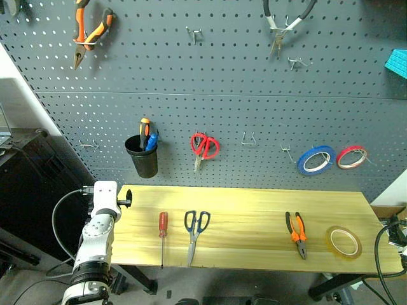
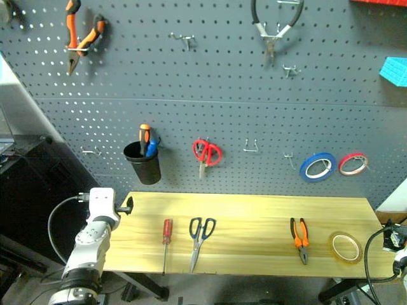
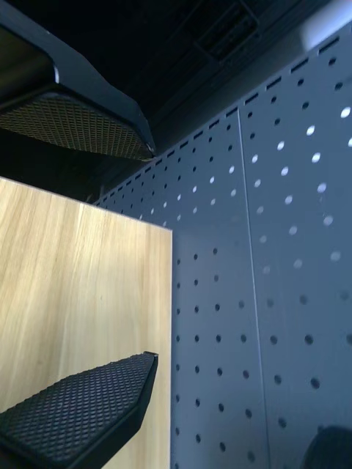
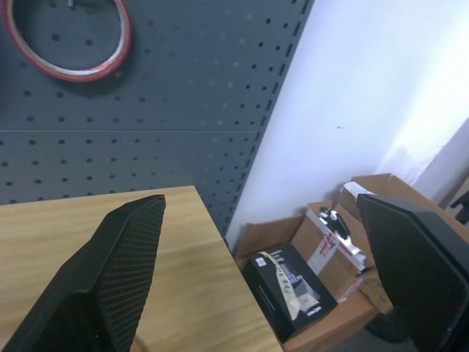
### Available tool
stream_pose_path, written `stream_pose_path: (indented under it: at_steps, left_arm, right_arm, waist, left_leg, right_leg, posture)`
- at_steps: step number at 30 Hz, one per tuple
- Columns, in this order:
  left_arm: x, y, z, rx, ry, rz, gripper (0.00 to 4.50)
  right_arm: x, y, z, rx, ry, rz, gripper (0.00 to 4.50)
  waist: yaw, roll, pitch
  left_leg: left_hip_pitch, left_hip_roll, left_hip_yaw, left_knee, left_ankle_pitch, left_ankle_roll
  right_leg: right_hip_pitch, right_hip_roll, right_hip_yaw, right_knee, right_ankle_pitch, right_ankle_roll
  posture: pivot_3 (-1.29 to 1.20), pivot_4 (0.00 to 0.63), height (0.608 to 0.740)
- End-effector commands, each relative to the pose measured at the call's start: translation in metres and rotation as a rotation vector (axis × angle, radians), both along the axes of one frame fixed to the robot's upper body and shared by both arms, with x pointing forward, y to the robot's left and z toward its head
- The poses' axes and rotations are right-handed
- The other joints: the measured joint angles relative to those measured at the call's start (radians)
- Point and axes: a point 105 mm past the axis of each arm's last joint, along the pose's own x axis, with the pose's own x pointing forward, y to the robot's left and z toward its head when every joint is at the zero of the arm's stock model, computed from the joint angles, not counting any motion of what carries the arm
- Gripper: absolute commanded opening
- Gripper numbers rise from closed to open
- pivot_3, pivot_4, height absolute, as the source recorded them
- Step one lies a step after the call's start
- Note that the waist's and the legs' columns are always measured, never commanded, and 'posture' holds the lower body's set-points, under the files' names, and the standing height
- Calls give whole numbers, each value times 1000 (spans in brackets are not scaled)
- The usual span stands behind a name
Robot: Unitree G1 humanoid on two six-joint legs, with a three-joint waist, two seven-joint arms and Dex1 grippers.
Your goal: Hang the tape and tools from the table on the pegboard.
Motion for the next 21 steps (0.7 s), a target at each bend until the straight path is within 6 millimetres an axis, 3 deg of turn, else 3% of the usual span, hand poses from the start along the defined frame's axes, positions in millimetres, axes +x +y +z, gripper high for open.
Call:
stream_pose_path:
  at_steps: [1, 8, 12, 18, 21]
  left_arm:
    - [6, 7, 21, 40, -71, 7, 4436]
    - [3, 8, 18, 75, -53, 6, 4436]
    - [4, -5, 20, 83, -57, -80, 4436]
    - [2, -51, 26, 77, -67, -351, 4436]
    - [-8, -99, 23, 25, -16, -597, 4436]
  right_arm:
    - [3, -4, 21, -39, -65, 7, 4500]
    - [9, 5, 19, -41, -48, 66, 4500]
    - [17, 28, 12, -29, -6, 177, 4500]
    - [26, 70, 4, 46, 40, 356, 4500]
    - [32, 99, 4, 73, 84, 433, 4500]
  waist:
    - [0, 0, 0]
    - [0, 0, 0]
    - [0, 0, 0]
    - [0, 0, 2]
    - [-2, 3, 10]
  left_leg:
    - [0, 0, 0, 0, 0, 0]
    - [0, 0, 0, 0, 0, 0]
    - [0, 0, 0, 0, 0, 0]
    - [0, 1, 0, 0, 0, 0]
    - [0, 2, 0, 0, 0, 0]
  right_leg:
    - [0, 0, 0, 0, 0, 0]
    - [0, 0, 0, 0, 0, 0]
    - [0, 0, 0, 0, 0, 0]
    - [0, 0, 0, 0, 0, 0]
    - [0, 0, 0, 0, 0, 0]
  posture:
    - [68, 0, 740]
    - [72, 0, 740]
    - [69, 6, 740]
    - [57, 35, 740]
    - [31, 72, 740]
